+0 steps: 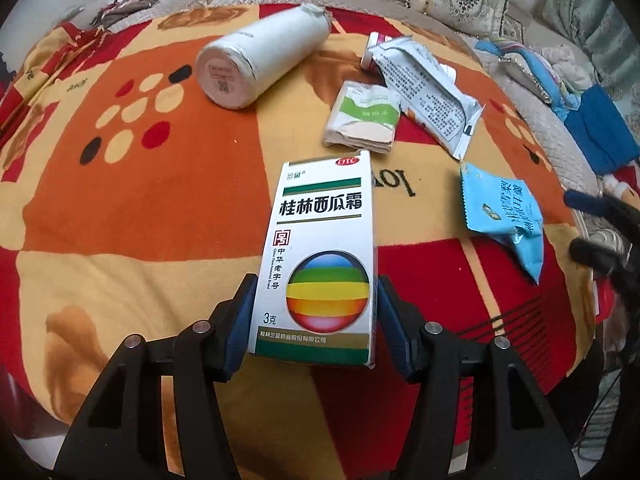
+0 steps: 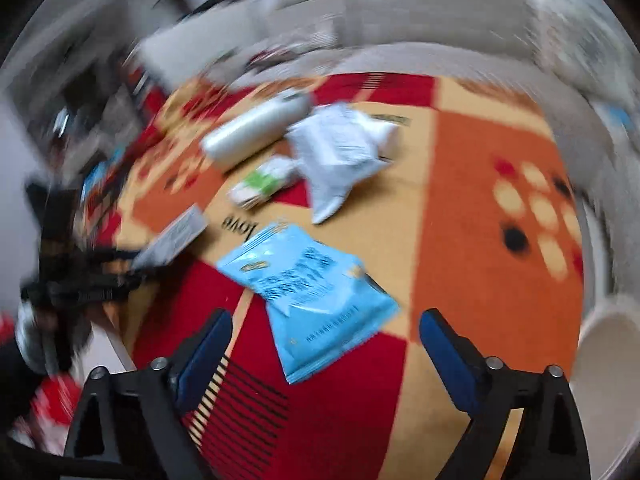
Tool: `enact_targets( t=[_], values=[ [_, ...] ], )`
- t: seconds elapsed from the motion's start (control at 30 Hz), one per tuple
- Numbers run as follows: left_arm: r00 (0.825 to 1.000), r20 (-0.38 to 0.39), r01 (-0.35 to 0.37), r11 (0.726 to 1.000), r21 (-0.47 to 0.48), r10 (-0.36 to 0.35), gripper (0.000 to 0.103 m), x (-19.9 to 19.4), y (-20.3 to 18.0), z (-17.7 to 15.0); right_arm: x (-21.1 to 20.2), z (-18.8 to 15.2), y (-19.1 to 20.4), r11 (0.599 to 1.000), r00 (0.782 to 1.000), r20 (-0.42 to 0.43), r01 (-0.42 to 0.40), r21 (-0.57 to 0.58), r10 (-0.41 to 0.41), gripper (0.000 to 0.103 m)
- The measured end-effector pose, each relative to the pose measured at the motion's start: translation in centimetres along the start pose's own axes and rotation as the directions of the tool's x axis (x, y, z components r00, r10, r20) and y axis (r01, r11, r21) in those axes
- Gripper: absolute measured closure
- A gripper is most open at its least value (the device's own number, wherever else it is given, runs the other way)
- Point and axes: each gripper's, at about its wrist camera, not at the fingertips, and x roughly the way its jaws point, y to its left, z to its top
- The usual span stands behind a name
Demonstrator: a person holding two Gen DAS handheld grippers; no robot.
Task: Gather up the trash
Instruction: 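Grasp the rainbow-label medicine box with the left tool while the right tool grasps the blue snack packet, then carry the medicine box and blue packet over the white bin and open both tools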
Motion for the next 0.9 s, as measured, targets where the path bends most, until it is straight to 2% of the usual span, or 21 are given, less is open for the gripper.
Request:
enact_targets(
  t=[0.07,0.13,0.23,0.27,0.3,0.37,0.4,0.47,0.5,0.7,0.9],
  values=[
    [1.0,-0.005,-0.01,1.0,0.0,0.01,0.046,0.5,-0.1,0.2,2.0,1.3,1.4,0.993,0.999,-0.053,0.0,-0.117,-0.006,0.009],
    [1.0,0.002,-0.025,1.0,0.009,0.025,0.046,0.7,-0.3,0.5,3.6,1.5,1.7,0.986,0.996,-0.094,-0.006,-0.167,-0.01,0.009],
    [0.999,0.007,-0.042,0.999,0.016,0.042,0.044,1.2,-0.6,1.1,6.1,1.6,1.2,0.985,0.99,-0.143,-0.023,-0.17,-0.002,0.01],
    [0.999,0.011,-0.045,0.999,0.019,0.045,0.041,1.3,-0.7,1.2,6.9,1.5,0.8,0.987,0.988,-0.153,-0.023,-0.162,-0.002,0.013],
    [0.999,0.013,-0.046,0.999,0.02,0.046,0.04,1.4,-0.8,1.3,7.2,1.3,0.6,0.988,0.989,-0.148,-0.016,-0.154,-0.008,0.021],
    [0.998,0.023,-0.052,0.998,0.016,0.052,0.04,1.6,-1.0,1.5,6.8,0.9,0.6,0.989,0.994,-0.099,0.025,-0.148,-0.04,0.029],
    [0.999,0.028,-0.047,0.999,0.011,0.047,0.041,1.6,-1.0,1.5,6.5,0.5,0.5,0.992,0.996,-0.091,0.008,-0.129,-0.019,0.033],
    [0.999,0.034,-0.02,1.0,-0.011,0.021,0.051,1.4,-0.9,1.6,5.5,-0.1,0.5,0.995,0.997,-0.068,0.015,-0.098,-0.022,0.034],
    [0.999,0.031,-0.01,1.0,-0.015,0.01,0.054,1.2,-0.9,1.6,4.9,-0.4,0.4,0.997,0.998,-0.052,0.03,-0.077,-0.034,0.034],
    [0.997,0.066,0.043,0.999,0.018,-0.045,0.054,-0.3,-3.7,1.2,0.5,-2.7,-1.1,0.996,0.997,0.046,0.058,0.063,-0.061,0.034],
    [0.989,0.084,0.115,0.988,0.102,-0.123,0.054,-1.3,-9.5,1.4,-3.3,-4.9,-2.7,0.981,0.984,0.08,0.149,0.126,-0.16,0.034]
  ],
)
